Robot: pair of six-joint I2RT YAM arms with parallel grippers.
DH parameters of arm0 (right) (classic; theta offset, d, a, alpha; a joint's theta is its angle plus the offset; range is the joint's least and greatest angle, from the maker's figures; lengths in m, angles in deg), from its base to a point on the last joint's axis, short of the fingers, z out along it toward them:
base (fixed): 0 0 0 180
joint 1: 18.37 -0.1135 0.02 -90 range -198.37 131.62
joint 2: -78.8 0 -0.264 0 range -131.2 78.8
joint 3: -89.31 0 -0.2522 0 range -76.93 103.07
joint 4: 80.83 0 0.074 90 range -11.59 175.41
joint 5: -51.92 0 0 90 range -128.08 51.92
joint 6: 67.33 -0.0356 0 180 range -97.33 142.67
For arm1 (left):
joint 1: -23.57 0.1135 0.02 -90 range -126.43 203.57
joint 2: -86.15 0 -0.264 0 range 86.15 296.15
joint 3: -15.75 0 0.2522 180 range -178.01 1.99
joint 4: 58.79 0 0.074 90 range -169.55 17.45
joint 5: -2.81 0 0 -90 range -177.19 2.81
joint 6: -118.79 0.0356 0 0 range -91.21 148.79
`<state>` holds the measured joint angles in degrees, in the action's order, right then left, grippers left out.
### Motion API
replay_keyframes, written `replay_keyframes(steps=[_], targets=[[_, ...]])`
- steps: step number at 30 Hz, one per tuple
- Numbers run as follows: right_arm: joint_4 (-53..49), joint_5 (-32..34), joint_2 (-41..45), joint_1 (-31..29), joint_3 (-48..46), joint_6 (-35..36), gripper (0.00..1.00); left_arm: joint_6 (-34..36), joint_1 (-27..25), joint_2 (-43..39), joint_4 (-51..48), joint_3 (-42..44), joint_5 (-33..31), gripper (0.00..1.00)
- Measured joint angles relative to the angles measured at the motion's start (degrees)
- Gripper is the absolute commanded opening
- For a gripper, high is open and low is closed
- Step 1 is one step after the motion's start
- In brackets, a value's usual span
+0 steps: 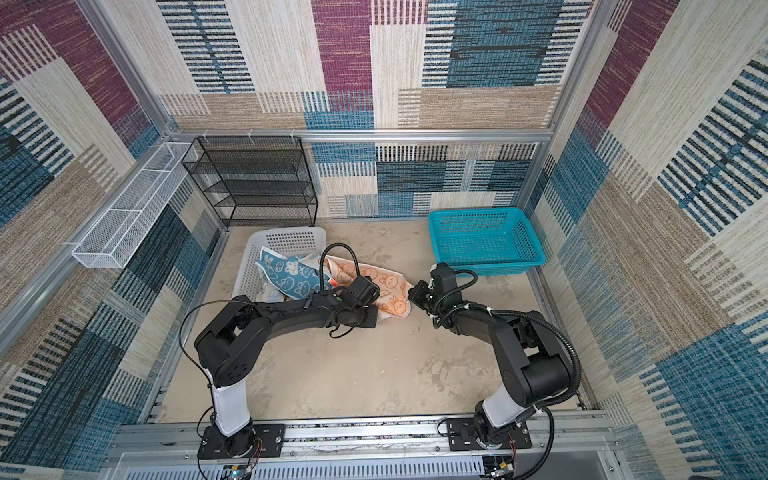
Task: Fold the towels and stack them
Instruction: 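Lift the bunny towel high with both grippers, holding its two corners apart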
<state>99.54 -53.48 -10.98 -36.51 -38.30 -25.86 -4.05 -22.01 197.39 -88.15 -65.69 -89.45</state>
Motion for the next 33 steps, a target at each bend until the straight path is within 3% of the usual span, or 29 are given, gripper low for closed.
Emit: replay_keyframes(steps=[3, 7, 12, 20, 26, 33], targets=[[-0.55, 0.11, 1.14, 0.0, 0.0, 0.72, 0.0, 0.02, 0.04, -1.18, -1.16, -0.61, 0.02, 0.0], [-3.23, 0.57, 3.54, 0.0, 1.57, 2.43, 0.0, 0.63, 0.26, -4.98, -11.3, -2.29, 1.03, 0.0], [-9.77, 2.43, 9.68, -0.02, 7.43, 6.82, 0.0, 1.7, 2.36, -12.59, -17.92, -10.88, 1.62, 0.0], [-23.43, 6.99, 19.52, -1.05, 24.2, 16.11, 0.0, 5.9, 5.35, -16.0, -30.64, -35.78, 2.38, 0.0], [-32.39, 6.97, 22.51, -1.9, 39.23, 21.75, 0.0, 9.25, 5.57, -14.82, -40.0, -60.3, 0.63, 0.0], [-40.28, 4.37, 26.18, -2.47, 52.52, 24.65, 0.0, 10.91, 5.55, -14.01, -46.82, -78.27, 3.28, 0.0]])
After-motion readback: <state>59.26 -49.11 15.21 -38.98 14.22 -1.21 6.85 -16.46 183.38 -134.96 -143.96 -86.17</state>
